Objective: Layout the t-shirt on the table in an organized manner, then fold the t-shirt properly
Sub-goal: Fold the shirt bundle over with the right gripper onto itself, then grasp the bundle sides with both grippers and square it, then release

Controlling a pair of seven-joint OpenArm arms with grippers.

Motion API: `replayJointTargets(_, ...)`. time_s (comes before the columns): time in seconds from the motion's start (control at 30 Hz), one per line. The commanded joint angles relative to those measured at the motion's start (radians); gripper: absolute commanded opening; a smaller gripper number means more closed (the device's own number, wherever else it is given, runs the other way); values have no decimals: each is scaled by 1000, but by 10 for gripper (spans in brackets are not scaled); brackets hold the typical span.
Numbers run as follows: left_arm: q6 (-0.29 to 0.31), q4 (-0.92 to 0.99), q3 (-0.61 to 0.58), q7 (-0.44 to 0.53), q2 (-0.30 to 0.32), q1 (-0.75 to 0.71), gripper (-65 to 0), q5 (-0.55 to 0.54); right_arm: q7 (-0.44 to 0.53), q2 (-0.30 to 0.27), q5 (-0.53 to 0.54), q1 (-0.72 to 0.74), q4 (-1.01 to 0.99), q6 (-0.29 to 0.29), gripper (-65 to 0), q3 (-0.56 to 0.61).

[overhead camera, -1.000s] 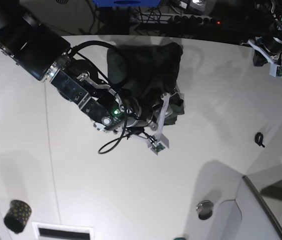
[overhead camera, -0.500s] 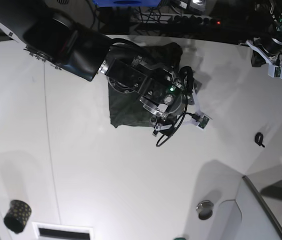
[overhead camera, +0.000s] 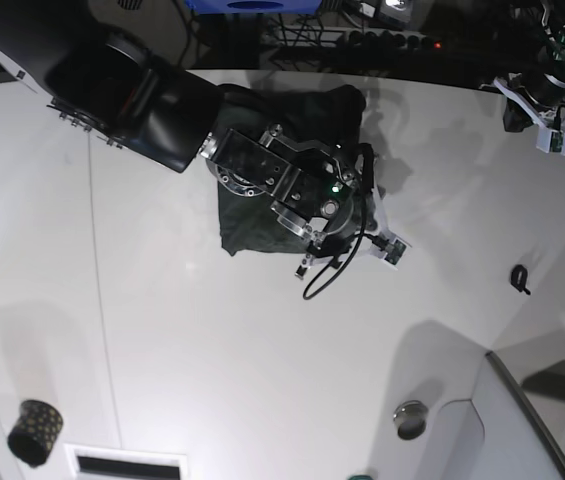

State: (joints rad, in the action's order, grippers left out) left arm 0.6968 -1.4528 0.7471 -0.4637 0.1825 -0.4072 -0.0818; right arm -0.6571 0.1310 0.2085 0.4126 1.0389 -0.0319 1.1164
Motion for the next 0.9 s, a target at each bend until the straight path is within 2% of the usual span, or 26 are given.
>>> replayJointTargets(0.0, 1, -13, 7, 15, 15, -2, -650, -8, 15, 15, -5, 30, 14, 3, -461, -8)
replayJointTargets(0.07, 1, -13, 7, 15, 15, -2, -650, -6, 15, 15, -5, 30, 14, 3, -594, -22)
replayJointTargets(0.33, 1, -13, 7, 15, 15, -2, -650, -5, 15, 15, -5, 38, 14, 3, -644, -74)
replayJointTargets(0.5, 1, -13, 7, 15, 15, -2, -650, -5, 16, 15, -5, 41, 21, 2, -647, -175)
replayJointTargets(0.73, 1, -13, 2, 15, 15, 0, -650, -3, 16, 17, -4, 53, 16, 0, -645, -187)
replayJointTargets(0.87, 1, -13, -1, 15, 15, 0, -650, -3, 16, 17, -1, 52, 16, 2, -557, -187)
